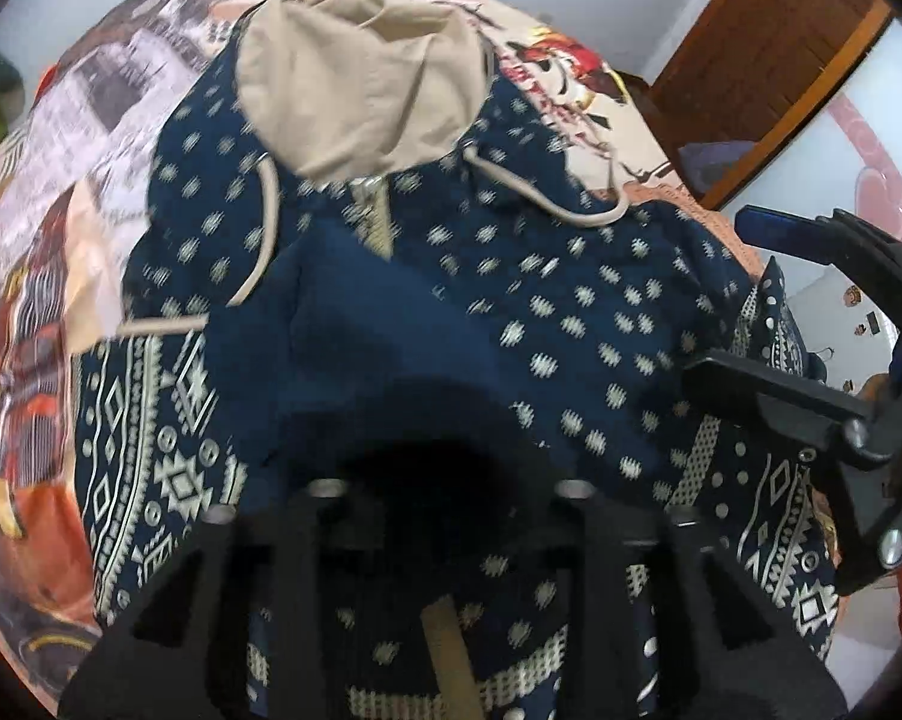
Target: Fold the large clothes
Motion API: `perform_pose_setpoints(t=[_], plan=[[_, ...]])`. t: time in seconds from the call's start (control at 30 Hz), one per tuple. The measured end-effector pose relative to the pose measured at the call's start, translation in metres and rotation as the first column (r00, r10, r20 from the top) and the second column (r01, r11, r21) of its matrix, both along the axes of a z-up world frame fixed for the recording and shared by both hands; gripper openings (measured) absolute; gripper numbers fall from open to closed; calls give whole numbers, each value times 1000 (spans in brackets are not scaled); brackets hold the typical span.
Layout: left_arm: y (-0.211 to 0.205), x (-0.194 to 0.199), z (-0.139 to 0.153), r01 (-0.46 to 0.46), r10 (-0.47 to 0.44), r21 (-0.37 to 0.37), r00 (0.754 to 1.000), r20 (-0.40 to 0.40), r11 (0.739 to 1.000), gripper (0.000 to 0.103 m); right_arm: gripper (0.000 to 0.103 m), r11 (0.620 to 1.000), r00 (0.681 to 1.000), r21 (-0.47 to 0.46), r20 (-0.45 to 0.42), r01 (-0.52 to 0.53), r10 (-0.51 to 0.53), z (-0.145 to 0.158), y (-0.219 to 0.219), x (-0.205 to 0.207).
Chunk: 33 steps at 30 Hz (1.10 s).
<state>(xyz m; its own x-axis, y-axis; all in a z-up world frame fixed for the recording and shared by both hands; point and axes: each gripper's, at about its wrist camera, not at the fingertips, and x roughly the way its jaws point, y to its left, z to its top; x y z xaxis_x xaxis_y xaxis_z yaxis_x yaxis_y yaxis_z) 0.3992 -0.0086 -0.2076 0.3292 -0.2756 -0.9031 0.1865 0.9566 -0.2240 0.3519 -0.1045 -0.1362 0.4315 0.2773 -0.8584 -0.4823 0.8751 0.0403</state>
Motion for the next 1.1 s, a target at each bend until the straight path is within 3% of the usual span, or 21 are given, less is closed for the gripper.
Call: perform_pose_setpoints(t=[0.2, 0.4, 0.53, 0.63, 0.87, 1.0, 1.1], plan=[[50, -18, 36, -51, 50, 23, 998, 45, 998, 61, 102, 999, 999, 8, 14, -37, 37, 8, 18, -7], [132, -42, 63, -206, 187, 118, 970, 155, 971, 74, 102, 995, 995, 0, 34, -97, 97, 19, 56, -4], [185, -56, 38, -314, 292, 192, 947, 132, 930, 74, 102, 988, 988, -15, 1, -154, 154, 10, 93, 2], [212, -60, 7, -347, 339, 180, 938, 74, 921, 74, 102, 979, 980, -51, -51, -195, 193, -11, 125, 9], [226, -58, -50, -333, 338, 105, 941, -28, 937, 74, 99, 932, 952, -205, -131, -299, 276, -66, 186, 12], [223, -49, -57, -309, 310, 65, 951, -10, 949, 74, 82, 899, 946, -303, -174, -317, 275, -98, 203, 15], [214, -39, -61, -262, 263, 86, 965, 0, 961, 74, 79, 896, 959, -345, -148, -279, 242, -110, 201, 20]])
